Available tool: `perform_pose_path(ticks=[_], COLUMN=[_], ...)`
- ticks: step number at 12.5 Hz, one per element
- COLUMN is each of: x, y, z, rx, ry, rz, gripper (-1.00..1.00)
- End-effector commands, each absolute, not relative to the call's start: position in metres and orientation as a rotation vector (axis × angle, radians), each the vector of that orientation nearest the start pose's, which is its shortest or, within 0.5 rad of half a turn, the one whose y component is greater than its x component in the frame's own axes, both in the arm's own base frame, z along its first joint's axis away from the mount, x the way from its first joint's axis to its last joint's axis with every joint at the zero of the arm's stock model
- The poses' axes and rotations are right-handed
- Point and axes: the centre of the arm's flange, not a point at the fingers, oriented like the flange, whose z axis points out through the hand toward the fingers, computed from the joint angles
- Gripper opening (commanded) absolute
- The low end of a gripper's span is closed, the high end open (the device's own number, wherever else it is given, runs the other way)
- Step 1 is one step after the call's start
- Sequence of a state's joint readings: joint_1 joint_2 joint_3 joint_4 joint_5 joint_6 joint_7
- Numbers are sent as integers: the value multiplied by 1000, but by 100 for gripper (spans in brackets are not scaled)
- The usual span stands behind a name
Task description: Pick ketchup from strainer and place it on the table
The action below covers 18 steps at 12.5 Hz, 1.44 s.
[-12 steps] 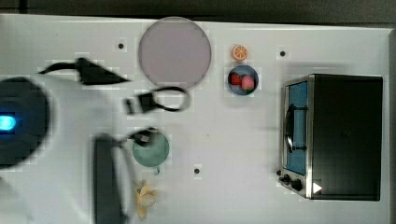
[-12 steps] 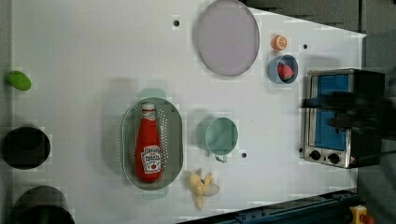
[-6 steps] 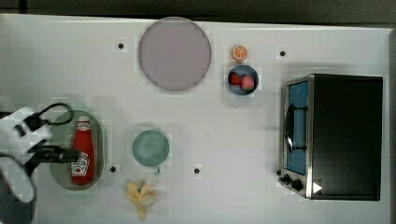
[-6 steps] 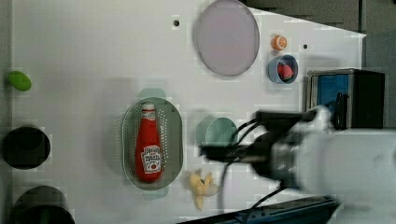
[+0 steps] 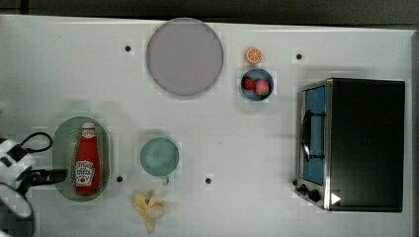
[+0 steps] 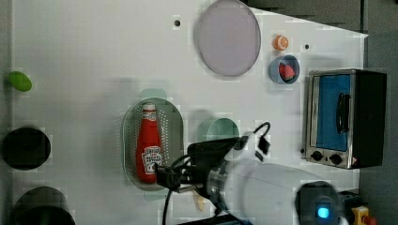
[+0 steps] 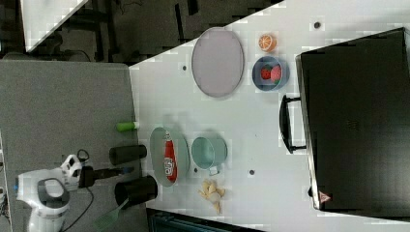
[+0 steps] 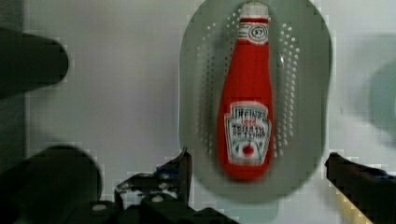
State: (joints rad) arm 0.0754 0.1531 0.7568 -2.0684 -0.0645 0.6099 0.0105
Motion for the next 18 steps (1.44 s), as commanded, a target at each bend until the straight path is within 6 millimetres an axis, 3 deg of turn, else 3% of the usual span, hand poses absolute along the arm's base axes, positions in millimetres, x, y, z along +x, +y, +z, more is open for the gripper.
perform_pose_path(ticks=[1,6,14,15,18], x=[401,396,398,399,399], y=[392,395,397,396,400], z=[312,240,177,171,171], rx=[-3104,-3072,-3069,-3075,-3066], ry=[104,118,153,154,147], rz=[92,127,141,148,136], gripper=[100,100,100,91,21])
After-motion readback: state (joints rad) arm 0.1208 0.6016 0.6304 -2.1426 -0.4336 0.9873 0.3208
